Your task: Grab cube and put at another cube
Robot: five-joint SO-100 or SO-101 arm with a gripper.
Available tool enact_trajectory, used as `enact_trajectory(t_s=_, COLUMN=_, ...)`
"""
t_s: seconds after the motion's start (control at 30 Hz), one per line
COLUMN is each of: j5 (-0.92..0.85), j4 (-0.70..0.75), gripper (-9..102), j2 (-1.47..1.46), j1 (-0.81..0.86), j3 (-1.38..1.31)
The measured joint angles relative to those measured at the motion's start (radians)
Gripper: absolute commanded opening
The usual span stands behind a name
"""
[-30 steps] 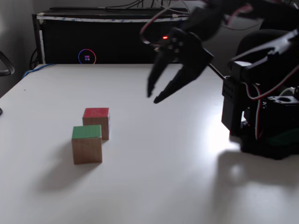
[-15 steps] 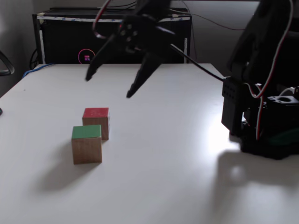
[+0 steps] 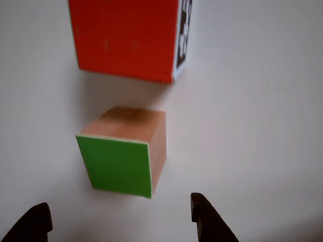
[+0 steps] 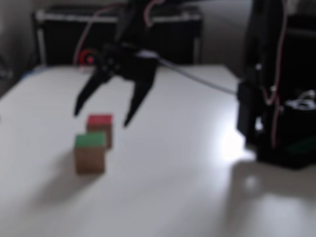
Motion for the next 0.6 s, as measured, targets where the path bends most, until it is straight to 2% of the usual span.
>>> enact_trajectory(t_s=0.6, j5=-0.023, j4=-0.058, gripper=42, j2=-0.272, j1=-0.008, j3=-0.144)
